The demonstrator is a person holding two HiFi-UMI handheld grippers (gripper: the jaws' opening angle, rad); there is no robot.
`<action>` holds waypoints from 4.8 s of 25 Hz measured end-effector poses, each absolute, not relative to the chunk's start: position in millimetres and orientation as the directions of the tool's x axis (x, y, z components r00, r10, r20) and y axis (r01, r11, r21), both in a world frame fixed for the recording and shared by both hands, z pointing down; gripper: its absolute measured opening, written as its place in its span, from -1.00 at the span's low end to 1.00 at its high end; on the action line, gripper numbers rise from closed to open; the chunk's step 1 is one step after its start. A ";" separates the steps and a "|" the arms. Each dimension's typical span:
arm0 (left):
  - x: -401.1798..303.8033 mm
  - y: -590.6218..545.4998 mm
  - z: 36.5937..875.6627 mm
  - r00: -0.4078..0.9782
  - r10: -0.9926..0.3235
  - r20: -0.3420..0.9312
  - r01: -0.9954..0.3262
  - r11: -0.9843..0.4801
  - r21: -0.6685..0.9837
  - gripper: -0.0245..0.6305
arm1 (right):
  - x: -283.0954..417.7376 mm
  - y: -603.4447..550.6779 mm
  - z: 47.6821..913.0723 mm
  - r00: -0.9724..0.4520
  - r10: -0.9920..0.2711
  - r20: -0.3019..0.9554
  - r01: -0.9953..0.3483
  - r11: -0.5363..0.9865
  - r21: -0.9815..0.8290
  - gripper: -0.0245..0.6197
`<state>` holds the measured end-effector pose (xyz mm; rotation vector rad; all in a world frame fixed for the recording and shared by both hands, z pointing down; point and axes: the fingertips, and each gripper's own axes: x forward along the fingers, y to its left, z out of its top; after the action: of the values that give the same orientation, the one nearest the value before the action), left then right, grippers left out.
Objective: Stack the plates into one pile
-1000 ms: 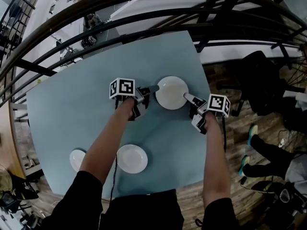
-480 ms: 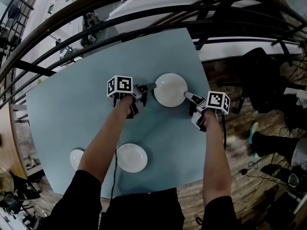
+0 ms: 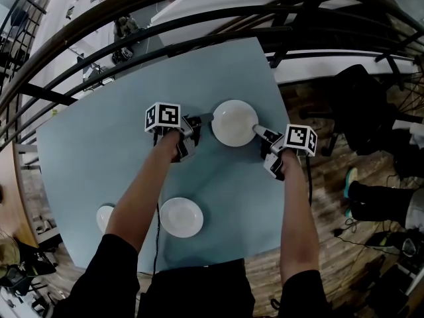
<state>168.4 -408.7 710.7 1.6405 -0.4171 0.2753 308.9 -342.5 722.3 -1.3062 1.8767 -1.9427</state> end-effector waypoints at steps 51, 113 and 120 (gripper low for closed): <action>20.7 -286.7 656.0 0.845 -0.285 0.453 -0.483 -0.042 0.875 -0.85 | 167.3 -259.5 657.9 -0.764 -0.447 0.466 -0.494 -0.059 -0.867 -0.86; -95.6 -112.2 710.9 0.660 -0.275 0.699 -0.713 0.065 0.698 -0.53 | 33.7 -107.8 705.5 -0.668 -0.025 0.744 -0.728 0.232 -0.645 -0.57; -104.1 -117.0 704.6 0.635 -0.319 0.704 -0.727 0.060 0.684 -0.49 | 35.1 -116.1 694.3 -0.673 -0.064 0.737 -0.725 0.256 -0.640 -0.53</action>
<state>-104.1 -117.0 704.6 1.5336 -0.9067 0.3846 35.1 -116.1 694.3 -1.0602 2.8855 -2.1563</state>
